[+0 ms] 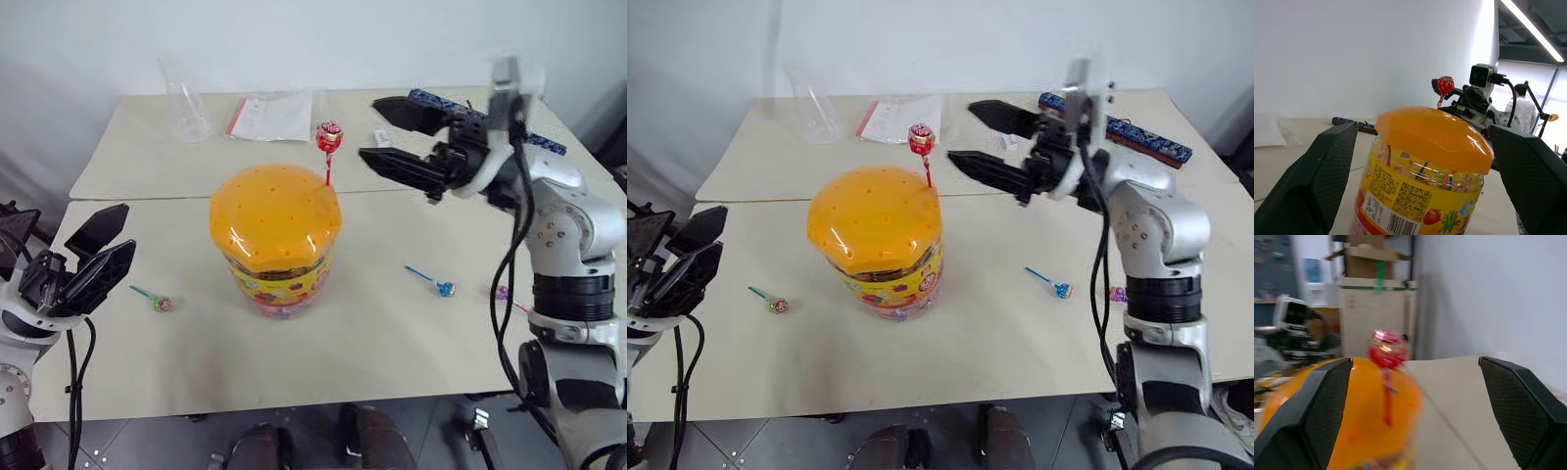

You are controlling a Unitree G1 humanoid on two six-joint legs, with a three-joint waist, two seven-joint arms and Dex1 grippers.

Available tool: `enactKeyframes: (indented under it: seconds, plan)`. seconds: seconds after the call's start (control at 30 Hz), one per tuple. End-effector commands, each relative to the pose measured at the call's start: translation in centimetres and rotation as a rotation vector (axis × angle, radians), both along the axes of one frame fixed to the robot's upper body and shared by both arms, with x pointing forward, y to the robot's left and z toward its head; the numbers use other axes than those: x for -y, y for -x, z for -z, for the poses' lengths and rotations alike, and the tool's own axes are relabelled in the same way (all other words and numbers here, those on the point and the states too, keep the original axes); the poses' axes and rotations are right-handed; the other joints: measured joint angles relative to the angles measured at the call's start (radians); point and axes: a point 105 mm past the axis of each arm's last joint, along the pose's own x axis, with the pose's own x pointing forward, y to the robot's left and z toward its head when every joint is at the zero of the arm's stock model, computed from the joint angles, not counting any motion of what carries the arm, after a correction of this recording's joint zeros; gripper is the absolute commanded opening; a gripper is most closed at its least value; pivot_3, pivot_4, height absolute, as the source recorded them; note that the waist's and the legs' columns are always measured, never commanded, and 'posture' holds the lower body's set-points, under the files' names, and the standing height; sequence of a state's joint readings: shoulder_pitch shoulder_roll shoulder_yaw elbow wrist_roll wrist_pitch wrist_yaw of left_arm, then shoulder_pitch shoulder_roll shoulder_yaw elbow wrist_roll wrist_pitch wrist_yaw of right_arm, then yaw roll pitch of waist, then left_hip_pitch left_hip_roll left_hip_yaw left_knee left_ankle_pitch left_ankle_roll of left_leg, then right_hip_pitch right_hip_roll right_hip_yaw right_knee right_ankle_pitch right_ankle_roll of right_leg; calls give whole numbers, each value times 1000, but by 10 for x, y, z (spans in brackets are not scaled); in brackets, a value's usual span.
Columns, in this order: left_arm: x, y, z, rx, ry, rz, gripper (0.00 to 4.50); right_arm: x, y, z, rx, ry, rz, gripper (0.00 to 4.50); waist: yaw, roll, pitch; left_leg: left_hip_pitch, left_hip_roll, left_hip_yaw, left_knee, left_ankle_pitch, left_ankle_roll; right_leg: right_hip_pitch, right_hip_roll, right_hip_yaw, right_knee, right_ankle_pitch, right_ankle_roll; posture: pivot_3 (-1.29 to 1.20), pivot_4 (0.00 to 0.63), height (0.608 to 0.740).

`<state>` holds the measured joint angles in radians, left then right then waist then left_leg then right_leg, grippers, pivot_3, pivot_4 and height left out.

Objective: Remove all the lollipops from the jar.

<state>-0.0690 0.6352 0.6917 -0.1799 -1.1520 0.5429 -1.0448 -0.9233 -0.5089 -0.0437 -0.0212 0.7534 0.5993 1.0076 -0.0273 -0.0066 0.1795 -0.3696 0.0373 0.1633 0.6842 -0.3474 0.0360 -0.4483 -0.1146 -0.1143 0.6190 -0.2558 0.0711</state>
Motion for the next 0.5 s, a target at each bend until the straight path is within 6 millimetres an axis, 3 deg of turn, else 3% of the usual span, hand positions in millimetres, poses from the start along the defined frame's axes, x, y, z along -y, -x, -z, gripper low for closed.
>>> enactKeyframes:
  seconds: [0.03,0.2,0.23,0.33,0.5]
  plan:
    - [7,7,-8,46,-26,42,4500,-12,2,-4,-12,9,-14,4300,0,0,0,-1,0,0,0,0,0,0,0,0,0,0,0,0,150,740]
    - [14,5,-9,67,-32,51,4500,-21,0,8,-56,70,-38,4300,-2,0,0,-1,-2,1,0,0,1,0,0,0,-1,0,0,0,150,740]
    - [15,5,-9,72,-31,51,4500,-22,-1,9,-61,75,-35,4134,-2,0,0,0,-2,2,0,0,1,0,0,0,-1,0,0,0,150,740]
    - [17,5,-12,87,-23,46,4500,-22,-4,9,-74,71,-24,3344,-3,0,0,0,-1,2,0,0,1,0,0,0,-1,0,0,0,150,740]
    - [20,5,-14,96,-25,46,4500,-24,-5,9,-68,63,-31,1608,-5,0,0,0,0,2,0,0,1,0,1,0,0,0,0,0,150,740]
